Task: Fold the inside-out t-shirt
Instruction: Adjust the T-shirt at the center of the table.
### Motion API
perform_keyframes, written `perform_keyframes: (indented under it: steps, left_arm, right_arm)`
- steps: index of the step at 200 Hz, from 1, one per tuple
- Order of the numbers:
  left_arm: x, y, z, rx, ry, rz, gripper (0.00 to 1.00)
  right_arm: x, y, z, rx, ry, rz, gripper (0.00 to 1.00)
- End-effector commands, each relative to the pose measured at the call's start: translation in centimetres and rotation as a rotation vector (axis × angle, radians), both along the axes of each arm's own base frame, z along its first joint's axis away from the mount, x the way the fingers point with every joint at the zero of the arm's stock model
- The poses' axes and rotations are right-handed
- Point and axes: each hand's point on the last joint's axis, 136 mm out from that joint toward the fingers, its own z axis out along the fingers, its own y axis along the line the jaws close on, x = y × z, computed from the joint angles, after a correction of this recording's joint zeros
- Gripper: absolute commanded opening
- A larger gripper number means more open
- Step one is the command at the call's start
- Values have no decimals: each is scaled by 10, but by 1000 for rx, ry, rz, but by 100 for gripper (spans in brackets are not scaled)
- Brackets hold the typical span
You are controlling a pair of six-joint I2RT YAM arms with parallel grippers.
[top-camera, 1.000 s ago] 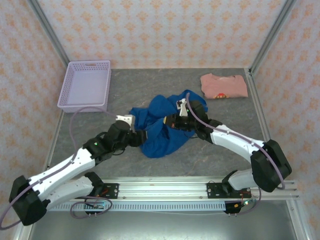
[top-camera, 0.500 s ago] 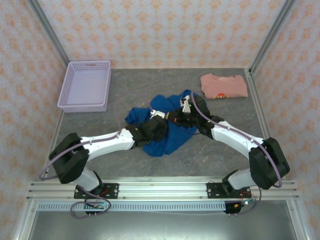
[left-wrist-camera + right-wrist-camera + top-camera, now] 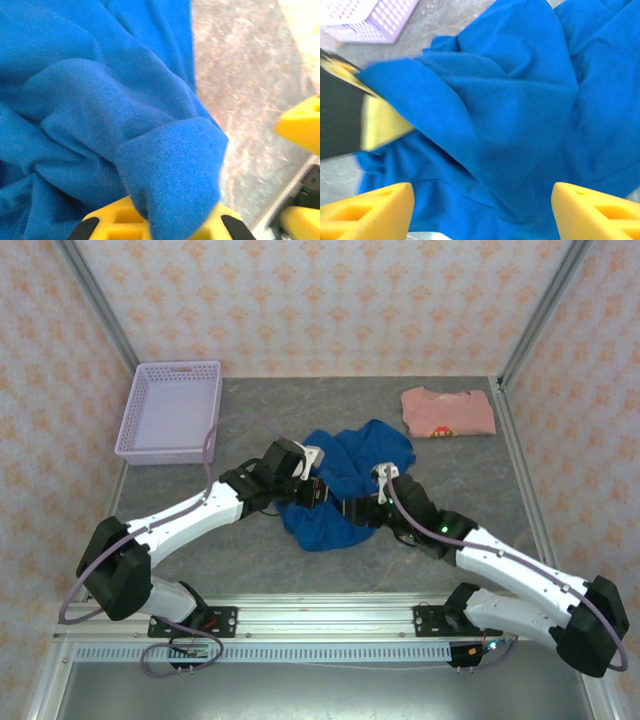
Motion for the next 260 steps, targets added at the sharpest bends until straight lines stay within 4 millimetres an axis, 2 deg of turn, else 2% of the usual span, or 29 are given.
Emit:
perform_keyframes:
  steps: [1,20,28,45,56,62,67,74,93,106,125,150,172,197,220,248,260]
  left_arm:
    - [-21,-11,18,-92,84,-55,0]
    - [-25,-12,23,-113,81,-70,0]
    - [-27,-11,23,-110,79,-77,0]
    - [-28,-1,18,-60,60,-70,0]
    - [-27,11,11,-2,38,-48,0]
    - [-22,22,5,56,16,-11,0]
    - [-18,33,0,108,-1,30,0]
    - [-11,48,-6,179,-29,93,4]
    - [1,85,-12,327,-85,256,38]
    - [0,96,-8,363,-120,308,51]
    - [-14,94,4,348,-167,313,59]
    - [-41,68,13,234,-163,218,58]
    - [-59,35,18,104,-132,93,43]
    - [-62,9,14,45,-84,2,29]
    - [-53,3,-1,107,-59,-5,30]
    - [-16,23,-21,161,-39,144,36]
    - [-5,27,-29,180,-30,165,42]
  right_arm:
    - [13,1,-14,-64,-87,-11,74]
    - [22,18,-23,-57,-93,25,74]
    - [28,24,-25,-62,-100,24,70]
    - [37,32,-24,-65,-89,44,33]
    - [34,36,-16,-6,-61,88,9]
    - [31,37,-12,45,-39,113,0]
    - [28,40,-12,99,-2,145,0]
    - [18,46,4,217,26,210,0]
    - [0,59,30,457,122,305,0]
    - [-4,62,41,543,154,304,0]
    - [-2,61,51,599,162,276,0]
    - [3,63,56,626,170,260,0]
    - [8,63,54,625,184,245,0]
    - [13,60,50,605,201,216,0]
    - [16,55,48,595,206,192,0]
    - [13,54,47,596,208,201,0]
    - [11,54,47,597,207,215,0]
